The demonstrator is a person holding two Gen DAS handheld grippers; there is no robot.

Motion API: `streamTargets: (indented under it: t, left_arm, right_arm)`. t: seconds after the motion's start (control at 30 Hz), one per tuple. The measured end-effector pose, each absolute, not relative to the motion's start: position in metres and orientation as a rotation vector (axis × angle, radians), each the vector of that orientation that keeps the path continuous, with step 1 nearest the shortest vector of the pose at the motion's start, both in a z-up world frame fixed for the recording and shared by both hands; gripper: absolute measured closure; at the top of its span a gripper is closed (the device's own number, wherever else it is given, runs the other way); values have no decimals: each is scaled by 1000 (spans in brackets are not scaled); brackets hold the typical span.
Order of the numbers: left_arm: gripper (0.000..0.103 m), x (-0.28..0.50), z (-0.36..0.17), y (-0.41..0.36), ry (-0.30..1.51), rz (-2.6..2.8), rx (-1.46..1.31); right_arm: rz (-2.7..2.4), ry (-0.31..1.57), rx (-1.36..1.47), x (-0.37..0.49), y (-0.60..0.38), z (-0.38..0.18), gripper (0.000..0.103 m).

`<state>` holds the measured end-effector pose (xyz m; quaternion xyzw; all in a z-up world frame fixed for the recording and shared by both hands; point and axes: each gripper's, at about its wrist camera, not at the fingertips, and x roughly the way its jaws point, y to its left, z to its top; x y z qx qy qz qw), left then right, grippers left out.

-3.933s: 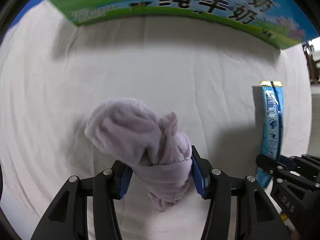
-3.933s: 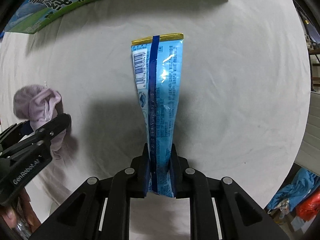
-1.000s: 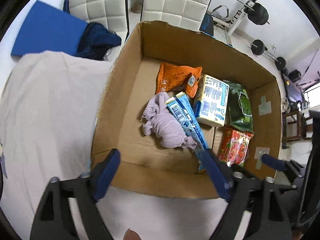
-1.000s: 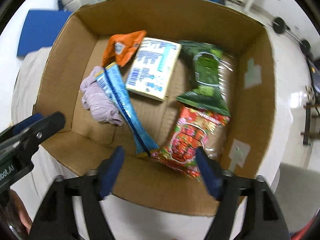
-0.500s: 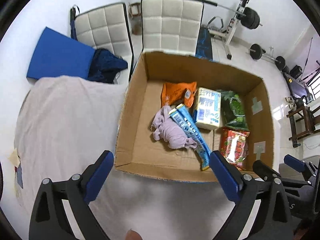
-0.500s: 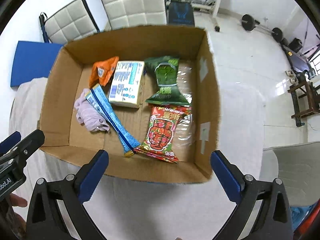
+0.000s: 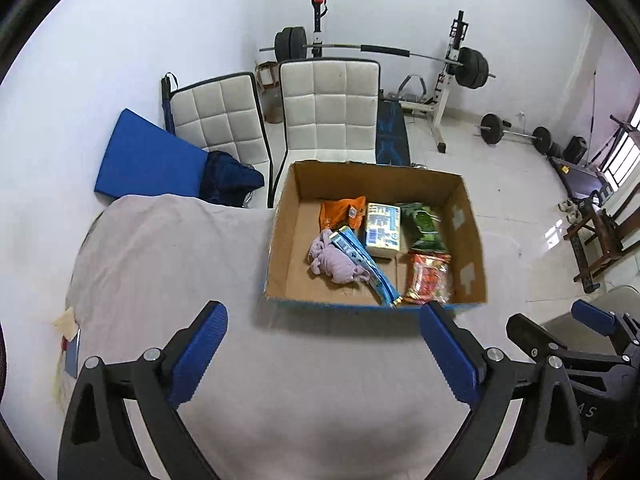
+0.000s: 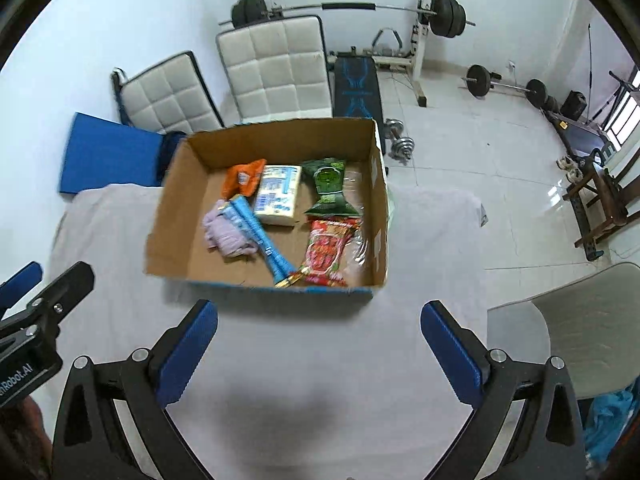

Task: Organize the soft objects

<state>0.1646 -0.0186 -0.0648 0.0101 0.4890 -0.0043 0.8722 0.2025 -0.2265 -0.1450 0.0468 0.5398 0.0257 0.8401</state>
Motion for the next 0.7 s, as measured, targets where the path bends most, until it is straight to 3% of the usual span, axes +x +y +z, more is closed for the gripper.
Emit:
streamTargets:
  t: [0.37, 0.7]
  left_arm:
    - [5, 98, -3, -11, 990, -46, 0]
    - [5, 69, 17, -12, 991, -76, -9]
  right_arm:
    - [99, 1023, 119, 106, -233, -49, 0]
    - [124, 1015, 139, 55, -235, -9, 0]
